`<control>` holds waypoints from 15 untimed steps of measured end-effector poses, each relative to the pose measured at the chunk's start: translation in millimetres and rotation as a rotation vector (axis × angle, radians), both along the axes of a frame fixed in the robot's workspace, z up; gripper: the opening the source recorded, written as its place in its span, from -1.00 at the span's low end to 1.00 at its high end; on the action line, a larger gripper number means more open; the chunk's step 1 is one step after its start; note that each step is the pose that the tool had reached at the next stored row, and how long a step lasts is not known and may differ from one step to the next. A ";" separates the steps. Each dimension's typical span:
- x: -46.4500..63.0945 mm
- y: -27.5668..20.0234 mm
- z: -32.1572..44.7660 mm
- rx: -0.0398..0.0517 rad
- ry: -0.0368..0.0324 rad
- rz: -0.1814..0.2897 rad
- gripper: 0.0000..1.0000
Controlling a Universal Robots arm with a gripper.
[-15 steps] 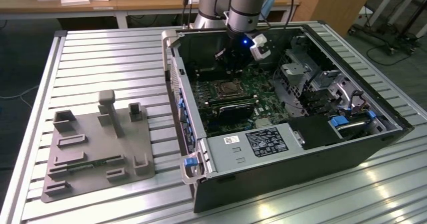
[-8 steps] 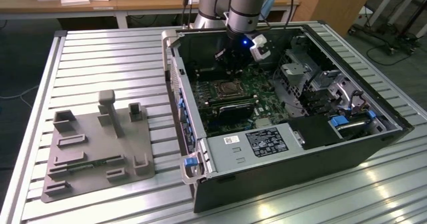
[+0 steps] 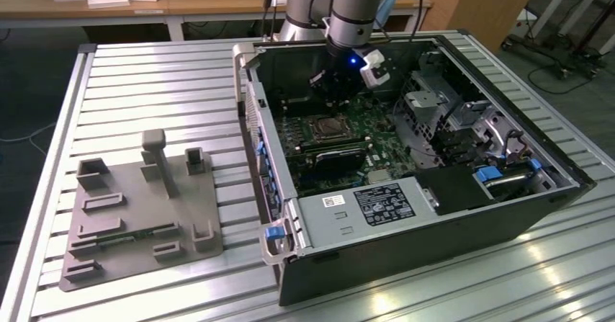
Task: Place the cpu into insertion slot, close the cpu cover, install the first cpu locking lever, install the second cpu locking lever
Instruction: 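Install the first cpu locking lever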
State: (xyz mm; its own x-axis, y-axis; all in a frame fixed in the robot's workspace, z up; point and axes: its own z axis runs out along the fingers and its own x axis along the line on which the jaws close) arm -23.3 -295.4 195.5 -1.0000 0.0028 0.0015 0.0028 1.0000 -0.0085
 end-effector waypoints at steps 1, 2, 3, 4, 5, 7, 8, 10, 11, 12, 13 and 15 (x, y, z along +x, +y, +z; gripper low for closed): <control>0.1 0.1 0.3 0.0003 0.0000 0.000 -0.80; 0.1 0.3 0.8 0.0011 -0.0004 0.000 -0.80; 0.2 0.5 1.3 0.0017 -0.0006 0.000 -0.80; 0.3 0.7 1.9 0.0024 -0.0008 0.000 -0.80; 0.3 0.8 2.7 0.0030 -0.0008 0.000 -0.80; 0.1 0.7 4.5 0.0035 -0.0002 0.000 -0.80; 0.1 0.7 5.2 0.0044 -0.0002 0.000 -0.80; 0.1 0.7 6.2 0.0064 -0.0001 0.000 -0.80; 0.1 0.7 6.6 0.0076 -0.0001 0.000 -0.80; 0.1 0.7 6.9 0.0087 -0.0001 0.000 -0.80; 0.1 0.7 7.4 0.0100 -0.0001 0.000 -0.80; 0.1 0.7 8.2 0.0123 -0.0001 0.000 -0.80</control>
State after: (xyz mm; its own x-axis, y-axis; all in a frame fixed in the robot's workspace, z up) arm -23.2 -294.7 203.7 -1.0000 0.0028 0.0014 0.0029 1.0000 0.0038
